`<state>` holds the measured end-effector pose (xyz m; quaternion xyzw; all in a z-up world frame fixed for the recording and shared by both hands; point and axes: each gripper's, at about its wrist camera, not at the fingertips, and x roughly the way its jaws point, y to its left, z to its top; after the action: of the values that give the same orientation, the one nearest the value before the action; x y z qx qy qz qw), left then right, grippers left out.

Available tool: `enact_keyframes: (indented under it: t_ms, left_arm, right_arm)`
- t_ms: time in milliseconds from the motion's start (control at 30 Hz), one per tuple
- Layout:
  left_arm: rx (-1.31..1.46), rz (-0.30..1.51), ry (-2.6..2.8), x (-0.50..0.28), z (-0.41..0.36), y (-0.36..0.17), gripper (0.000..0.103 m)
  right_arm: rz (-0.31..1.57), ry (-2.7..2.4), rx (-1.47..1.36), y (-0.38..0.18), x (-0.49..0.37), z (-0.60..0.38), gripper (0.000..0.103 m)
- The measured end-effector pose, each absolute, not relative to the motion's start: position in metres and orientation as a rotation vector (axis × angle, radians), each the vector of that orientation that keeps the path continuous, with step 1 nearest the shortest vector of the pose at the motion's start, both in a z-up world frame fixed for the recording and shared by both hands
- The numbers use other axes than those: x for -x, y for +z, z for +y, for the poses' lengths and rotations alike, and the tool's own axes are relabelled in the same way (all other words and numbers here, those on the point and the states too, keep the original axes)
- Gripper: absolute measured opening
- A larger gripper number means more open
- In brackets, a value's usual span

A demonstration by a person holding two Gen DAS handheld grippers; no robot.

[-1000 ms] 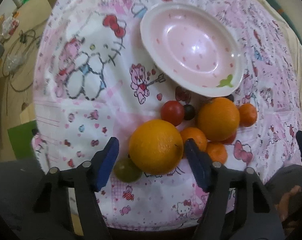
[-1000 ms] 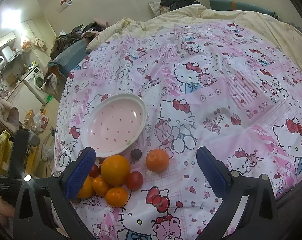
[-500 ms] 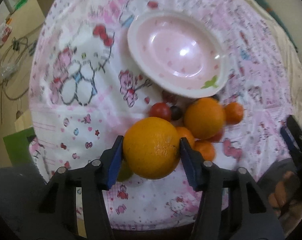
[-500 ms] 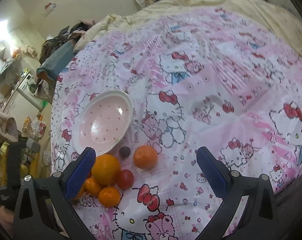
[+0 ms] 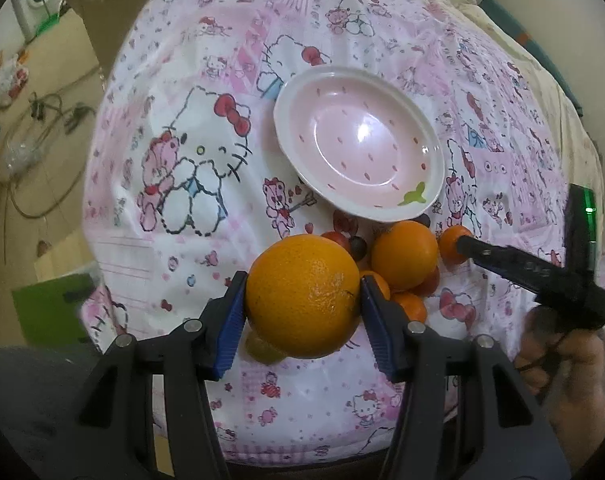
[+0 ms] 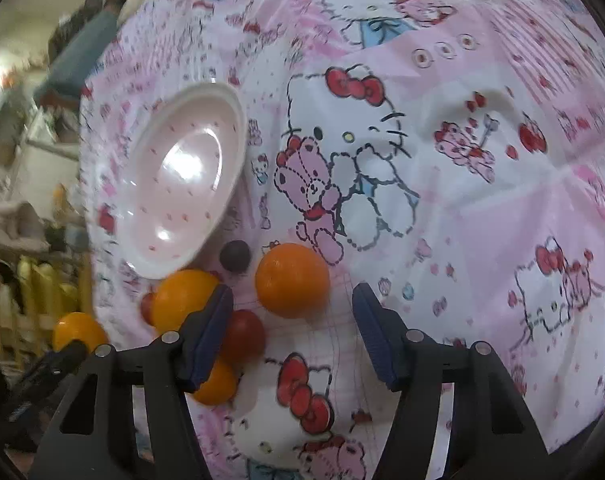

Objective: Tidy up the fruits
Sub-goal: 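Grasp a large orange with the left gripper while the right gripper grasps a small tangerine, then carry both fruits to the plate while the right gripper releases the tangerine onto it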

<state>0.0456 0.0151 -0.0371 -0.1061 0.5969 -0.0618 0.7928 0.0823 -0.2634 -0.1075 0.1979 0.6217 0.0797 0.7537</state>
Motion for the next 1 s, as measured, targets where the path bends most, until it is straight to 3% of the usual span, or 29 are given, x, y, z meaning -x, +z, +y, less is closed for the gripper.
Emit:
enact_keyframes:
  t_ms: [67, 233, 633, 1000]
  left_arm:
    - [0.207, 1.28, -0.137, -0.045, 0.012, -0.037, 0.051]
    - [0.225, 1.303, -0.156, -0.043, 0.009, -0.043, 0.051]
    - [0.152, 1.22, -0.051, -0.044, 0.018, -0.039, 0.051]
    - [0.136, 1.137, -0.041, -0.051, 0.023, -0.014, 0.05]
  right_arm:
    - [1.364, 0.168, -0.392, -0.112, -0.084, -0.258, 0.062]
    - [1.347, 0.171, -0.362, -0.115, -0.08, -0.256, 0.045]
    - [1.335, 0.14, -0.355, -0.099, -0.074, -0.253, 0.044]
    - [1.164, 0.191, -0.408, -0.043, -0.073, -0.252, 0.044]
